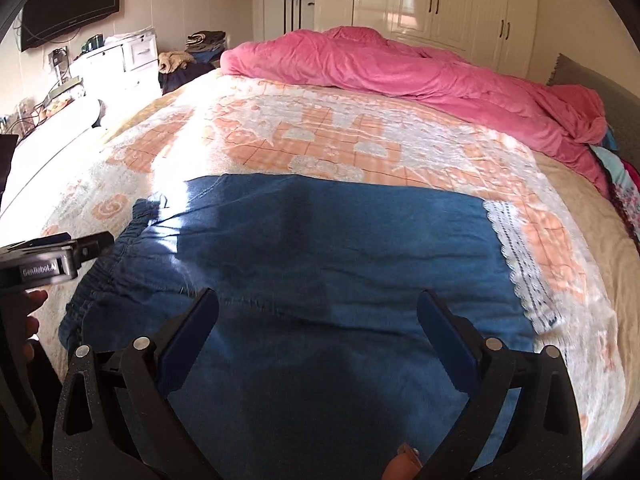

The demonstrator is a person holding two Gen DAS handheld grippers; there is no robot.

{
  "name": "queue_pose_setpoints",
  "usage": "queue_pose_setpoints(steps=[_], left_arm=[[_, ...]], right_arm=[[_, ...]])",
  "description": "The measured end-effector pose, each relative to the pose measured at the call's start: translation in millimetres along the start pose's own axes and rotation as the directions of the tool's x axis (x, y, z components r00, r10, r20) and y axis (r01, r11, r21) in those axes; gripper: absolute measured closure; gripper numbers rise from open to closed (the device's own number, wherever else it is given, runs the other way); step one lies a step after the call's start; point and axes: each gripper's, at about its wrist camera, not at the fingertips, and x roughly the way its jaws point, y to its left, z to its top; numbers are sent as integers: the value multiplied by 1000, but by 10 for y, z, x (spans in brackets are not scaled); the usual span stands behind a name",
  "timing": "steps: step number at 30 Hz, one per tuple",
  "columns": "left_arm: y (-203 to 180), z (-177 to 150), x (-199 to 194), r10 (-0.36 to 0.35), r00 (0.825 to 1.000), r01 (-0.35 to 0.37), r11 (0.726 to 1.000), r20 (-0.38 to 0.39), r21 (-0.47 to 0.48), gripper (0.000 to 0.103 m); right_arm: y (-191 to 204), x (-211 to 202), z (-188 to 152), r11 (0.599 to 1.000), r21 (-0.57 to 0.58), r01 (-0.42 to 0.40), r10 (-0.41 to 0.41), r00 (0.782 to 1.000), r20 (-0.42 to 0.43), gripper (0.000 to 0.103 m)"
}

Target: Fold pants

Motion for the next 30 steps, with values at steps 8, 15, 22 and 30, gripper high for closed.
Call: queue_pose_setpoints(steps=[8,15,22,30], left_arm=[[78,389,488,-1,997,3,1000,-76,30,9],[36,533,973,14,992,-1,995,-123,99,9],[28,569,954,-64,995,73,989,-74,126,54],[-16,557,691,-131,991,128,981,14,143,72]], right_arm=[[-83,560,435,996,-50,-67,64,996,-68,4],[-35,1091,781,983,-147,-113,94,987,-130,4],[33,1432,1026,966,-189,-176,144,975,-172,4],[275,1599,1121,918,-341,-201,145,972,-183,4]])
